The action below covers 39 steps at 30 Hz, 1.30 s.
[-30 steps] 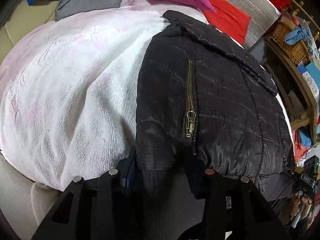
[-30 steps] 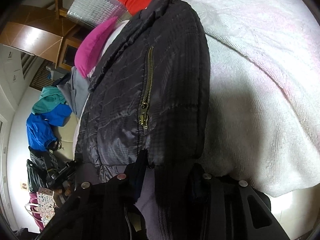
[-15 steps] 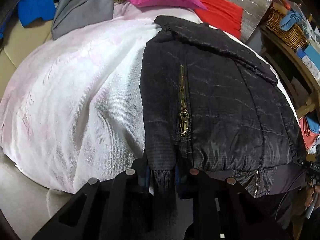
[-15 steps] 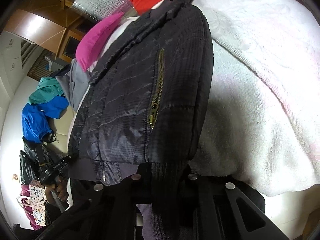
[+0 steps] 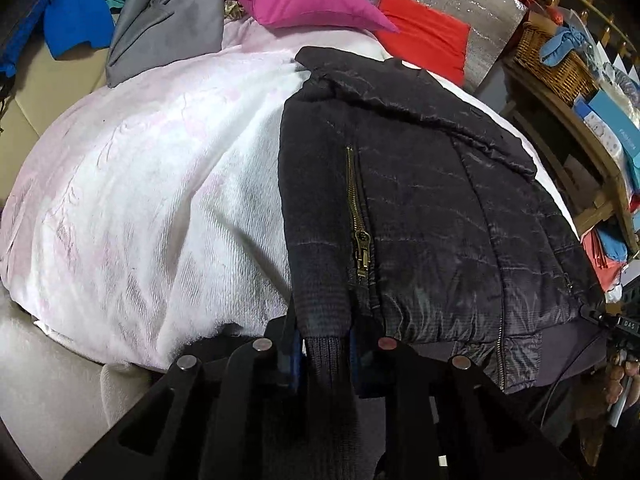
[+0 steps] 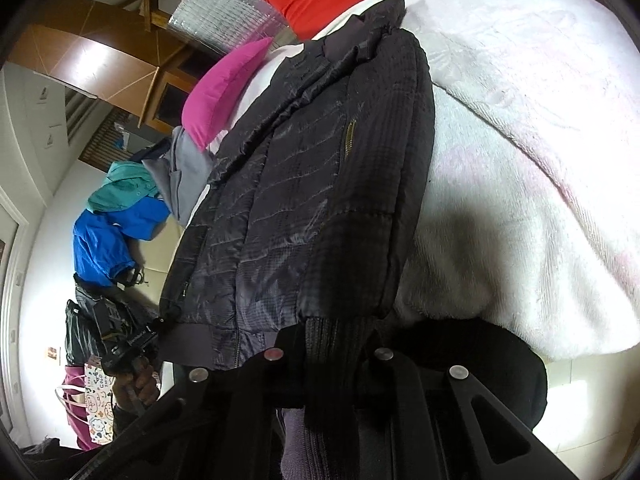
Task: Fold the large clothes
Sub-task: 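Hold the ribbed hem with both tools, keeping the folded jacket flat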
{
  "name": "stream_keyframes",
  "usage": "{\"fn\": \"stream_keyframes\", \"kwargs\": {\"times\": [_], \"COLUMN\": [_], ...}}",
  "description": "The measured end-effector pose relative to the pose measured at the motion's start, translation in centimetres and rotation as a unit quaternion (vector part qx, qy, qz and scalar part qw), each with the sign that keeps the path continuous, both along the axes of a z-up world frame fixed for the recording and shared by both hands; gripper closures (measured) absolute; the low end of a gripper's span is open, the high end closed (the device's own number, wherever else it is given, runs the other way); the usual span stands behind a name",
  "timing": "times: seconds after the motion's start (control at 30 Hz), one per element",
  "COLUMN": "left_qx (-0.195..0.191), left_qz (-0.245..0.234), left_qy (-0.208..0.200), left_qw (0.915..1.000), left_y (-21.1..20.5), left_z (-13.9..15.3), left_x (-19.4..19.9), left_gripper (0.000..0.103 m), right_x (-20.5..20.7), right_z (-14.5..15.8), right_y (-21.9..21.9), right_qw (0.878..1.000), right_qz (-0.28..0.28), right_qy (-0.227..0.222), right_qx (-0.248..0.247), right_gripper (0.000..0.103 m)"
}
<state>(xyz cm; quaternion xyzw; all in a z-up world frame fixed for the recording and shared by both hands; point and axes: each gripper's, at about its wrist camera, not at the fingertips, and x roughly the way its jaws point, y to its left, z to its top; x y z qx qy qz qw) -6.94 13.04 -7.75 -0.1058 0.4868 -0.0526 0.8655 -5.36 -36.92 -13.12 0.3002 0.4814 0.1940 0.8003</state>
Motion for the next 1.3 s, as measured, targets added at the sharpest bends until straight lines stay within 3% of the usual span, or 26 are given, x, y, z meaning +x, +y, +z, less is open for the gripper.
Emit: {"fn": "stream_keyframes", "kwargs": {"times": [0.4,1.3], "left_qx": [0.035,0.053], "left_qz": [0.001,-0.007], "left_qy": [0.001,-0.009], "left_qw": [0.9994,0.9985], "left_y": [-1.5,-1.9], "left_z": [0.2,0.4], "left_x": [0.6,-0.5], "left_gripper": [0.083,0.083], "right_x": [-0.1,0.1], "right_z": [-0.3,-0.5], "right_y": [-0.2,-0.3], "right_qw": [1.0,1.0], "right_qz": [-0.001,0.007], "right_qy": [-0.002,0.003], "right_qx": [0.019,0.004], "right_gripper": [0.089,0.089]}}
